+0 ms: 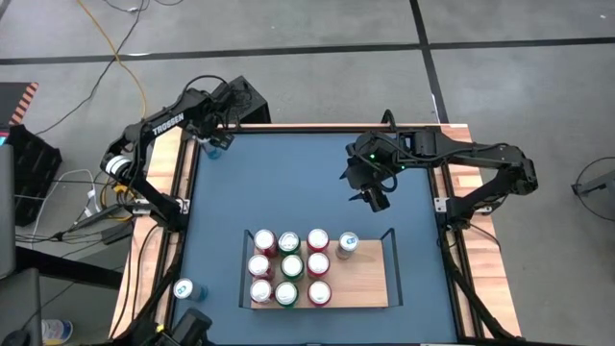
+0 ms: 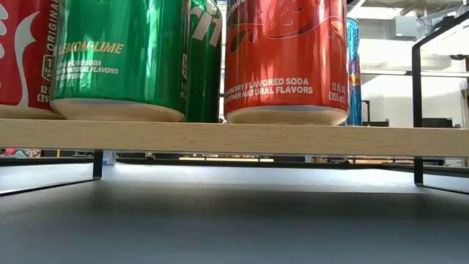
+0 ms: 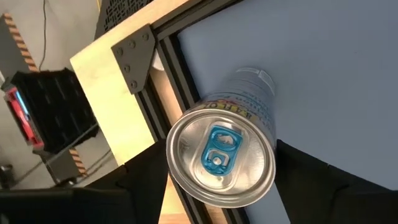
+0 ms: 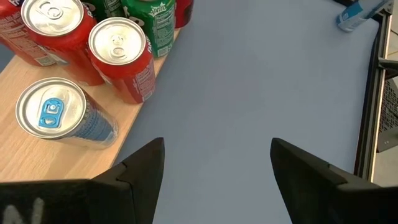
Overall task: Place canned beverage on shelf
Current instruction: Put the top blue soda can on the shelf aligned with the other blue soda can
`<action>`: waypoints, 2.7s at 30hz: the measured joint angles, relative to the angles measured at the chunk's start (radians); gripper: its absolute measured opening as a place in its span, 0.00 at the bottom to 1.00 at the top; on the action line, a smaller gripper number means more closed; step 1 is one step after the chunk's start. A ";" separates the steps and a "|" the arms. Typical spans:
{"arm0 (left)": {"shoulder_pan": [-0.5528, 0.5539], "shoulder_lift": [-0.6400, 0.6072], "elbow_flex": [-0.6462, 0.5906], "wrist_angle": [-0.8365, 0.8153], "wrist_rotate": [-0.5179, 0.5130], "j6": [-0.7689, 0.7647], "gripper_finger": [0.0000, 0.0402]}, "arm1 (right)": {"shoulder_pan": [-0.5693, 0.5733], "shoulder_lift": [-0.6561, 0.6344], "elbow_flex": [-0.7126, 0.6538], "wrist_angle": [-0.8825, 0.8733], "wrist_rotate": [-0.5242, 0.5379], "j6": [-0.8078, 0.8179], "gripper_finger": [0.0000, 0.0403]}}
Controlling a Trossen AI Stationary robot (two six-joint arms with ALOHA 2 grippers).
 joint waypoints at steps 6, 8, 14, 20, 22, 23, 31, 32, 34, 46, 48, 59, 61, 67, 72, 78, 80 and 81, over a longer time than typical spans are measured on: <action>-0.017 -0.005 0.003 -0.062 0.036 -0.156 0.58 | 0.000 0.000 0.000 -0.003 0.004 0.002 0.69; -0.037 -0.015 0.003 -0.082 0.063 -0.223 0.58 | -0.002 0.000 0.000 -0.003 0.004 0.003 0.69; -0.127 -0.052 0.002 -0.072 0.124 -0.500 0.58 | -0.016 0.000 0.000 0.023 0.007 0.040 0.69; -0.265 -0.107 0.002 -0.061 0.089 -0.762 0.58 | -0.035 0.000 0.000 0.059 0.013 0.135 0.69; -0.307 -0.135 0.002 -0.042 0.070 -0.857 0.58 | -0.042 0.000 0.000 0.081 0.022 0.177 0.69; -0.328 -0.150 0.002 -0.039 0.062 -0.909 0.58 | -0.046 0.000 0.000 0.096 0.036 0.197 0.69; -0.547 -0.277 0.002 0.025 -0.001 -1.219 0.58 | -0.080 0.000 0.000 0.158 0.065 0.237 0.69; -0.581 -0.293 0.002 0.050 -0.022 -1.245 0.58 | -0.086 0.002 0.000 0.166 0.065 0.233 0.69; -0.648 -0.317 0.003 0.111 -0.070 -1.299 0.58 | -0.089 0.019 0.000 0.211 0.061 0.211 0.69; -0.826 -0.310 0.003 0.208 -0.199 -1.457 0.58 | 0.022 0.115 0.000 0.571 0.141 -0.011 0.69; -0.832 -0.313 0.003 0.244 -0.202 -1.445 0.58 | 0.039 0.145 0.001 0.608 0.156 -0.053 0.69; -0.889 -0.312 0.004 0.411 -0.219 -1.400 0.61 | 0.026 0.286 -0.001 0.724 0.365 -0.103 0.69; -0.900 -0.312 0.004 0.418 -0.228 -1.411 0.61 | 0.027 0.305 0.001 0.756 0.414 -0.104 0.69; -0.909 -0.312 0.004 0.412 -0.248 -1.405 0.61 | 0.027 0.330 0.000 0.776 0.449 -0.114 0.69; -0.909 -0.312 0.004 0.415 -0.251 -1.404 0.61 | 0.023 0.329 0.000 0.814 0.451 -0.115 0.69; -0.915 -0.312 0.004 0.442 -0.249 -1.376 0.61 | 0.011 0.329 0.000 0.852 0.445 -0.117 0.69; -0.915 -0.312 0.005 0.460 -0.247 -1.361 0.61 | 0.005 0.329 0.000 0.849 0.430 -0.117 0.69; -0.915 -0.312 0.005 0.467 -0.247 -1.353 0.61 | 0.005 0.329 0.000 0.850 0.424 -0.117 0.69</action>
